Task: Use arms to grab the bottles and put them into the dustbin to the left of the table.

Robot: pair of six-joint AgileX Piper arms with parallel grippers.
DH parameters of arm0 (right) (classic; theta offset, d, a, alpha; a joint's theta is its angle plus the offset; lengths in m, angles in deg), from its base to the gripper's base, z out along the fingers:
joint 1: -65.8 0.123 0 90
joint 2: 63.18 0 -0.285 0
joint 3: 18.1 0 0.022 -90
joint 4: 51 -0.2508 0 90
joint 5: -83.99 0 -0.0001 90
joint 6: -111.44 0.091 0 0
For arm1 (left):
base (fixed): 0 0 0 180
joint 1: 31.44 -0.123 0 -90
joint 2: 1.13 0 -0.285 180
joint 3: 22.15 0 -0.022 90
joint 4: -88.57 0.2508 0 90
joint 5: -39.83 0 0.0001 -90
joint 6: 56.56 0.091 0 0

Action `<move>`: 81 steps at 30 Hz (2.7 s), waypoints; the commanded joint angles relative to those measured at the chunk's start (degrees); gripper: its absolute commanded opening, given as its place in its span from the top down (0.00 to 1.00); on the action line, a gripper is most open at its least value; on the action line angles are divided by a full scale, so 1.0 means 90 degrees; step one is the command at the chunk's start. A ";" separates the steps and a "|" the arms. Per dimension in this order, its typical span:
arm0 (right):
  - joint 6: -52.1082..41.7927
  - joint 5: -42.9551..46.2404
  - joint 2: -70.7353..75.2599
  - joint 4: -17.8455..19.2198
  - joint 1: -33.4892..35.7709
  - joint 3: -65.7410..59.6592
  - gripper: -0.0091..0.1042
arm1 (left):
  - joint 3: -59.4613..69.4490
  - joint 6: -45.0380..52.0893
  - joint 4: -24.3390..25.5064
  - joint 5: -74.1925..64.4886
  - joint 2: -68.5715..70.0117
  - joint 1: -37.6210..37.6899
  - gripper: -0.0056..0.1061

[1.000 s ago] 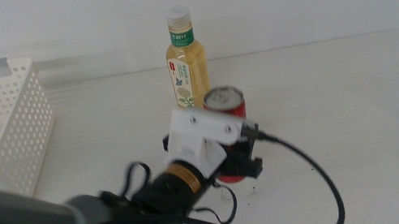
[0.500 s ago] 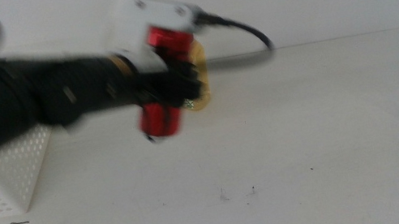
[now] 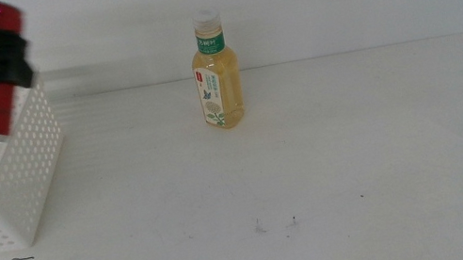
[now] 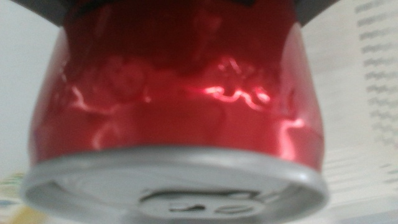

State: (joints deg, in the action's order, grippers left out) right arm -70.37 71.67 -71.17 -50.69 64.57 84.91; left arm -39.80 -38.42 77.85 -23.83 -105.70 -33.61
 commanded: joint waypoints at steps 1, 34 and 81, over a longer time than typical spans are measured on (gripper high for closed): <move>-0.0016 0.0081 0.0023 0.0075 0.0026 -0.0025 0.30 | -0.0410 0.0275 -0.0123 -0.0252 -0.0142 -0.0496 0.97; -0.0016 0.0081 0.0023 0.0075 0.0026 -0.0025 0.30 | -0.0862 0.0703 -0.0072 0.0778 -0.2632 -0.1544 0.11; -0.0016 0.0081 0.0023 0.0075 0.0026 -0.0025 0.30 | 0.8426 -0.2502 0.1761 1.1894 0.2839 0.3293 0.11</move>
State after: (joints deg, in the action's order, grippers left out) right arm -70.37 71.67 -71.17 -50.69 64.57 84.91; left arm 34.59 -60.02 93.81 78.44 -79.86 -4.07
